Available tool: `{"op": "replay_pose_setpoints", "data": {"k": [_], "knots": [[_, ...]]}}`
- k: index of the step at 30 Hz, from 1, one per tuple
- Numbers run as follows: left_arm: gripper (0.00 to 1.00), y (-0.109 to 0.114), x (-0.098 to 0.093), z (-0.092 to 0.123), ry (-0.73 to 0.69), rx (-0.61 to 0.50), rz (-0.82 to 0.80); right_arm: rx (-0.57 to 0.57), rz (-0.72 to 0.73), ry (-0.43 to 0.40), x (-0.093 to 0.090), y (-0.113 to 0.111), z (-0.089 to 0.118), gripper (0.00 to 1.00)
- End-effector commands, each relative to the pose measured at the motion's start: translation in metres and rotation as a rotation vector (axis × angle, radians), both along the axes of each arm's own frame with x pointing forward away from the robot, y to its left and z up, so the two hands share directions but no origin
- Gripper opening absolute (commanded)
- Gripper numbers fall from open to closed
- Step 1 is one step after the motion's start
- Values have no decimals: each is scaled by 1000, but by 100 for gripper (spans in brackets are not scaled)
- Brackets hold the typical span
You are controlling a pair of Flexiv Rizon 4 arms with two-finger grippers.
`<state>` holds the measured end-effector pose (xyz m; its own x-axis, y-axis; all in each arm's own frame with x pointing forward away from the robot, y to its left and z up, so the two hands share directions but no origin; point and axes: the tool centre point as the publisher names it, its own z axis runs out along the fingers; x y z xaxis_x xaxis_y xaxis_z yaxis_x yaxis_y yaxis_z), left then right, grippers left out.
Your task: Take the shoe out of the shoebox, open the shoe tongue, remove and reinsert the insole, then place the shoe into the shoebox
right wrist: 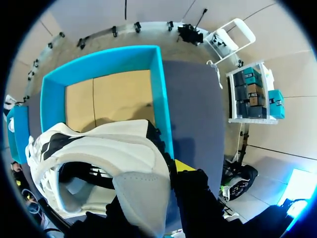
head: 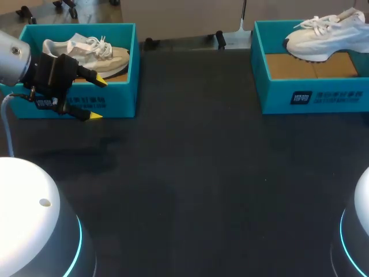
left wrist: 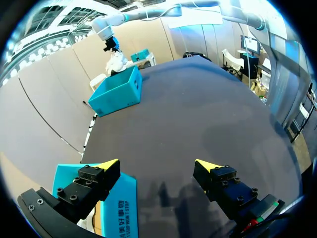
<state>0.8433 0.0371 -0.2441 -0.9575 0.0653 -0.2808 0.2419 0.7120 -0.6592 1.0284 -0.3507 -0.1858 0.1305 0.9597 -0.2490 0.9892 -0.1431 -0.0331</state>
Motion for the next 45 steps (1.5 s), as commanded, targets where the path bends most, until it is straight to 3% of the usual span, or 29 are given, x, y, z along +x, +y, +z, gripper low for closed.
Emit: {"op": "replay_pose_setpoints", "data": {"k": [1, 4, 17, 36, 45], "knots": [[100, 0, 0, 0, 1, 3, 0, 2, 0, -3, -1, 0, 1, 0], [100, 0, 0, 0, 1, 3, 0, 2, 0, -3, -1, 0, 1, 0], [100, 0, 0, 0, 1, 3, 0, 10, -42, -45, 2, 8, -46, 0], [100, 0, 0, 0, 1, 3, 0, 8, -7, -6, 4, 0, -86, 0], [100, 0, 0, 0, 1, 3, 0, -14, -2, 24, 2, 7, -111, 0]]}}
